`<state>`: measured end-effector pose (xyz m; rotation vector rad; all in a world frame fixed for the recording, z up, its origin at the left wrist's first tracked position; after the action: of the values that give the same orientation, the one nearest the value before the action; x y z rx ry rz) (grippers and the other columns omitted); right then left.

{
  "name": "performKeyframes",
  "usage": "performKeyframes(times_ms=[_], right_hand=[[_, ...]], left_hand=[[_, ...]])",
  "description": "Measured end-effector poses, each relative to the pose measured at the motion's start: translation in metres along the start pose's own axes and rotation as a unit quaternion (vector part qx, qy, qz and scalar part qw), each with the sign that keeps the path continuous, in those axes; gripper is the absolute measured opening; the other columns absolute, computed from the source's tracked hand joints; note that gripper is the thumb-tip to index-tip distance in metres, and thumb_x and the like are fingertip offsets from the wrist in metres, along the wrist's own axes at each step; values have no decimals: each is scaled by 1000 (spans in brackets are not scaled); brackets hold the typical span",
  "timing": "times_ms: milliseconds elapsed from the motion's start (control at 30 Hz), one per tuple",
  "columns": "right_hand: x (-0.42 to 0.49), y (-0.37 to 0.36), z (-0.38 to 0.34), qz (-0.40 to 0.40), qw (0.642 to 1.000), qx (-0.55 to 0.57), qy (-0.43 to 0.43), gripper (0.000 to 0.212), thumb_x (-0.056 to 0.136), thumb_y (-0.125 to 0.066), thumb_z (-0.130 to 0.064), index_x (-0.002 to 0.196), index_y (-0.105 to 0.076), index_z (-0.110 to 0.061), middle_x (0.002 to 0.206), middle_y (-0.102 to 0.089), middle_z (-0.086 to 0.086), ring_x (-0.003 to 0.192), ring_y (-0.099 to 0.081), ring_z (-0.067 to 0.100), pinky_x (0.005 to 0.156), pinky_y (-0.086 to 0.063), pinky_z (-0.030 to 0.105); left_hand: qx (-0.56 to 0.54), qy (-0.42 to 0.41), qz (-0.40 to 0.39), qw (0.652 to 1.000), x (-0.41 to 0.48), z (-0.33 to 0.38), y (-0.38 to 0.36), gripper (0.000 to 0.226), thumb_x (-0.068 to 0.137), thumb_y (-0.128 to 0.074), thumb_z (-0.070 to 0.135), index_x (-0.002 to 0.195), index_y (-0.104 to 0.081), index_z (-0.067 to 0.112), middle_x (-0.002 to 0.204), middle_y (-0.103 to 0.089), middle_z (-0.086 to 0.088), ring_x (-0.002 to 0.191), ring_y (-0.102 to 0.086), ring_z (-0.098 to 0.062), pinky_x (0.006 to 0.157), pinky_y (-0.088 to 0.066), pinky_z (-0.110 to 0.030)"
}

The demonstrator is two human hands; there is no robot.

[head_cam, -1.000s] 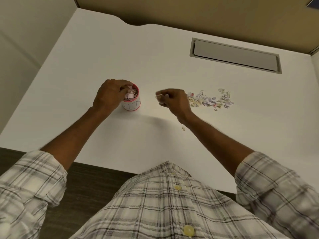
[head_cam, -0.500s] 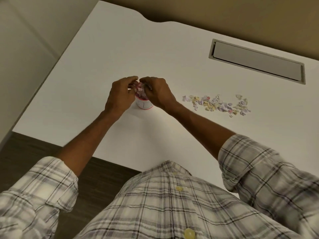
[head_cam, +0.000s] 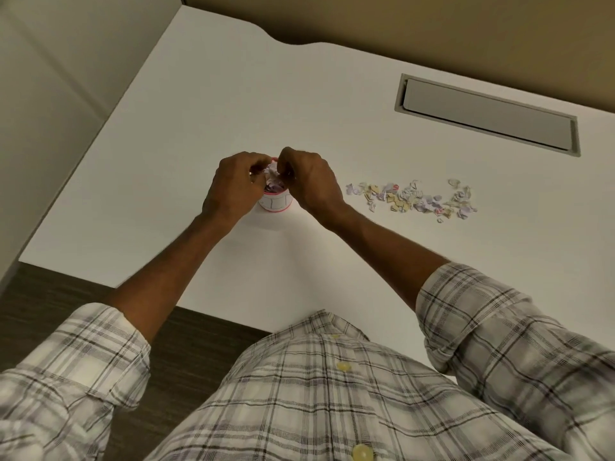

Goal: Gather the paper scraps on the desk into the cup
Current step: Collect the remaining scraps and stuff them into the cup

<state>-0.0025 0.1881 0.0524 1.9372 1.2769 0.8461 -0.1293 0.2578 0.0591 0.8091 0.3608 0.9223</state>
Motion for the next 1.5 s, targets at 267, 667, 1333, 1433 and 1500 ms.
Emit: performKeyframes(times_ms=[267, 667, 1333, 1433, 1500], right_hand=[[-41, 11, 39, 9, 1000, -9, -20, 17, 98, -56, -9, 111, -67, -12, 104, -74, 5, 93, -69, 23, 79, -57, 39], [-216, 15, 157, -155, 974, -155, 63, 57, 107, -42, -42, 154, -37, -12, 158, -41, 10, 147, -40, 25, 120, -37, 37], [-203, 119, 295, -40, 954, -199, -221, 95, 92, -55, -62, 161, -10, -16, 170, -1, 8, 157, 1, 35, 124, -8, 58], [-176, 129, 311, -61, 958, -124, -252, 130, 70, -75, -68, 161, 3, -20, 169, 13, 9, 155, 10, 41, 122, -8, 62], [-157, 132, 322, -103, 959, -103, -244, 141, 59, -80, -69, 161, 4, -22, 168, 16, 11, 154, 11, 43, 122, -9, 63]], left_hand=[[149, -37, -116, 981, 27, 6, -24, 24, 93, -63, 12, 114, -74, 9, 120, -67, -16, 111, -62, -32, 98, -48, -35], [187, -16, -136, 973, 38, 14, -24, 19, 85, -68, 10, 101, -79, 10, 110, -71, -16, 99, -67, -33, 84, -52, -34], [-76, -58, -177, 980, -35, 101, -140, 12, 87, -71, 19, 96, -78, 16, 98, -74, 2, 85, -70, -12, 84, -58, -34], [-47, -67, -202, 976, -47, 98, -161, 17, 89, -69, 21, 104, -75, 16, 107, -71, 0, 96, -66, -16, 89, -55, -36], [-25, -81, -203, 976, -50, 99, -170, 26, 89, -70, 26, 113, -71, 18, 117, -67, 0, 108, -62, -19, 95, -50, -33]])
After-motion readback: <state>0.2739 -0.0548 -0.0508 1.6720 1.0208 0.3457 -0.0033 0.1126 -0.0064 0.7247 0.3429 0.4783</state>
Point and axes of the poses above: each hand's wrist, its own x-axis towards the middle knuckle, its own y-axis out of the back of the hand, z = x × y, the point moved 5 cm from there along x, towards the middle knuckle
